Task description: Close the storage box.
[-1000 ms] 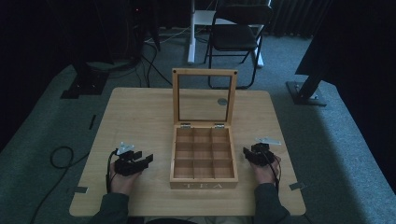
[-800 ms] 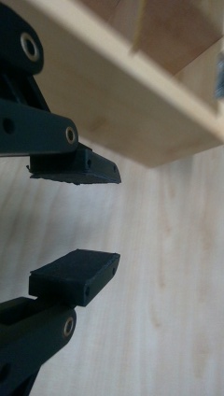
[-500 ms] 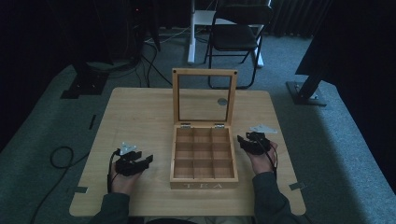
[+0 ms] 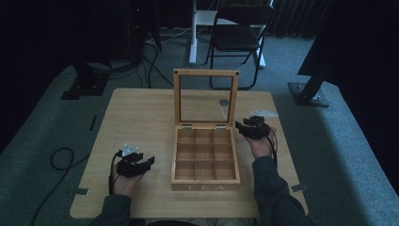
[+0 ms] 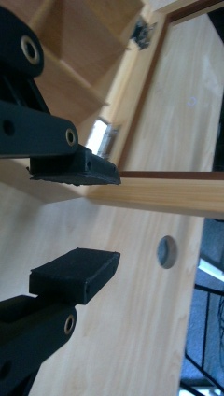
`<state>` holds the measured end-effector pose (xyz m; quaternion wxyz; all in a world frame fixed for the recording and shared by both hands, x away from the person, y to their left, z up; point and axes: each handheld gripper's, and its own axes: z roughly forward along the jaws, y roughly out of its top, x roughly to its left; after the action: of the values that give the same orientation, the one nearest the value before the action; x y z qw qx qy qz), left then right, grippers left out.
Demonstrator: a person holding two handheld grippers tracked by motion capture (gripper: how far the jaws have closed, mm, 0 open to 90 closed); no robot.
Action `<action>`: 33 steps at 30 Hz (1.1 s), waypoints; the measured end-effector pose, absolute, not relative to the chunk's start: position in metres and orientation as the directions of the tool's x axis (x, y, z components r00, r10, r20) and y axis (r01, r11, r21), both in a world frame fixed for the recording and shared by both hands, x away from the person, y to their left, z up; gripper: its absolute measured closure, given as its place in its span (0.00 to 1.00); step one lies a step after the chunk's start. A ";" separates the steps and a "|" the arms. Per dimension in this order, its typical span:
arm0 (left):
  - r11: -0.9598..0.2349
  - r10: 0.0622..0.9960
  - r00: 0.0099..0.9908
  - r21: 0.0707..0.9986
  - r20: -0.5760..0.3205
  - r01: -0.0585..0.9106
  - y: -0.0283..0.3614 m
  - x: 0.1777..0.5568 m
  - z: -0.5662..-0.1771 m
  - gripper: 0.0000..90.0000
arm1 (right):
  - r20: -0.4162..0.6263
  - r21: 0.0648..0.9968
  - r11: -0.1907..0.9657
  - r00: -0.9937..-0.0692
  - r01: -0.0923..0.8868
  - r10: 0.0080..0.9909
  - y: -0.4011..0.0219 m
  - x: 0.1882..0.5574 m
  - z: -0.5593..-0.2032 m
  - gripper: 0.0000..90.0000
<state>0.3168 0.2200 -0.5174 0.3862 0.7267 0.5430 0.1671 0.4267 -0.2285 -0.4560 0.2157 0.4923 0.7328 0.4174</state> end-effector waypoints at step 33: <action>-0.124 0.920 0.357 0.741 -0.164 0.660 0.216 0.317 -0.519 0.47 | 0.139 0.861 0.156 -0.518 0.485 0.844 -0.205 0.479 -0.433 0.61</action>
<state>0.3167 0.2159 -0.5192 0.3815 0.7300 0.5410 0.1701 0.4786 -0.2054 -0.4332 0.1925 0.4517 0.7355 0.4669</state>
